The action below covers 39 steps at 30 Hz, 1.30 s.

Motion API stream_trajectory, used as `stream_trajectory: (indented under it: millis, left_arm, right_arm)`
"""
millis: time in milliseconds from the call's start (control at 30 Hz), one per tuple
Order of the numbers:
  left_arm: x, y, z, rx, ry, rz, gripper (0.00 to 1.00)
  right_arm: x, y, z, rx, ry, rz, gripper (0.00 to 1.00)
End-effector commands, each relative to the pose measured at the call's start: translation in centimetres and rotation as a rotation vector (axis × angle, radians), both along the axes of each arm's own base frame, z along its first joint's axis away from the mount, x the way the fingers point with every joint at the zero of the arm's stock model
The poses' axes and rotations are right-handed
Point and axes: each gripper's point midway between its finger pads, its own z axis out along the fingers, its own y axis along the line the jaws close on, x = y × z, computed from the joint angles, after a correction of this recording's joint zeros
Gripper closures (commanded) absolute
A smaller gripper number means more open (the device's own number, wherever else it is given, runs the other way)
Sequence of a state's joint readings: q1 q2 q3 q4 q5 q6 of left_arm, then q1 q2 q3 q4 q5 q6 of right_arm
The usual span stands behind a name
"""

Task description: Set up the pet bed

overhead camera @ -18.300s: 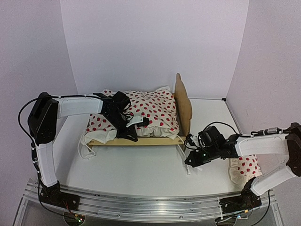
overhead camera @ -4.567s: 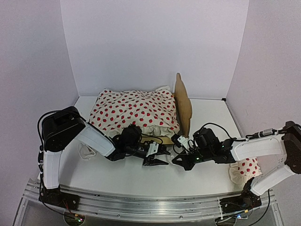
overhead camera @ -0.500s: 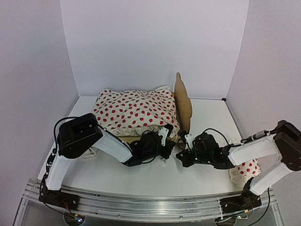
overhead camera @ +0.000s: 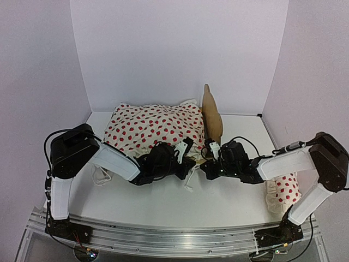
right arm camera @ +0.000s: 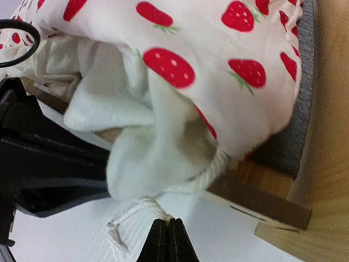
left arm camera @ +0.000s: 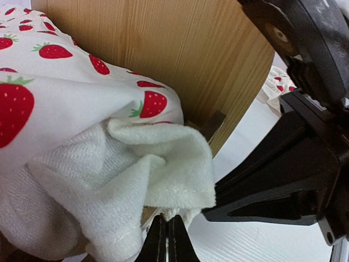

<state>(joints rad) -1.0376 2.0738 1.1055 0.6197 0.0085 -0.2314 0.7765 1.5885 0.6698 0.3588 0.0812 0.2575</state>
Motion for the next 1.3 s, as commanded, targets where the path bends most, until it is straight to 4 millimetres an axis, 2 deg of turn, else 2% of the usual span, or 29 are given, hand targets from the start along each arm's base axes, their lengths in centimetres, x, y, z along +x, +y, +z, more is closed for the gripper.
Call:
stream_trajectory:
  millis: [0, 233, 367, 533, 667, 767, 900, 967, 1067, 1167, 1267]
  left_arm:
    - [-2.0, -0.3, 2.2, -0.035, 0.006, -0.113, 1.00]
    - [-3.1, 0.1, 2.2, -0.040, 0.051, -0.175, 1.00]
    - [-3.6, 0.3, 1.2, -0.022, 0.098, -0.196, 1.00]
    - [-3.9, 0.7, 0.1, 0.024, 0.079, -0.221, 1.00]
    - [-4.1, 1.4, -0.5, 0.078, 0.043, -0.263, 0.92]
    - [-4.4, 2.0, -0.4, 0.107, 0.009, -0.310, 0.82]
    - [-6.8, 2.9, 0.6, 0.137, -0.127, -0.476, 0.68]
    - [-7.9, 3.8, 0.4, 0.163, -0.200, -0.544, 0.65]
    - [-8.6, 5.0, 0.5, 0.214, -0.341, -0.598, 0.62]
    - [-8.6, 6.6, -0.2, 0.283, -0.543, -0.648, 0.58]
    - [-6.7, 7.2, -0.2, 0.348, -0.742, -0.626, 0.57]
  right_arm:
    - [1.1, 1.7, 0.8, 0.009, -0.026, 0.046, 1.00]
    - [2.3, 2.6, 0.3, 0.055, 0.003, 0.054, 1.00]
    - [1.6, 4.5, 1.0, 0.165, 0.010, 0.158, 1.00]
    - [1.3, 5.1, -0.3, 0.202, 0.048, 0.197, 1.00]
    - [1.4, 5.6, -0.2, 0.238, 0.024, 0.224, 1.00]
    - [1.5, 5.9, -0.7, 0.240, 0.026, 0.240, 1.00]
    - [1.8, 5.9, -1.4, 0.234, 0.027, 0.240, 1.00]
    - [2.0, 5.9, -1.6, 0.233, 0.029, 0.237, 1.00]
    - [2.2, 5.9, -1.6, 0.237, 0.029, 0.235, 1.00]
    - [2.0, 6.1, -1.3, 0.249, 0.033, 0.251, 1.00]
    - [1.7, 6.1, -1.2, 0.253, 0.035, 0.263, 1.00]
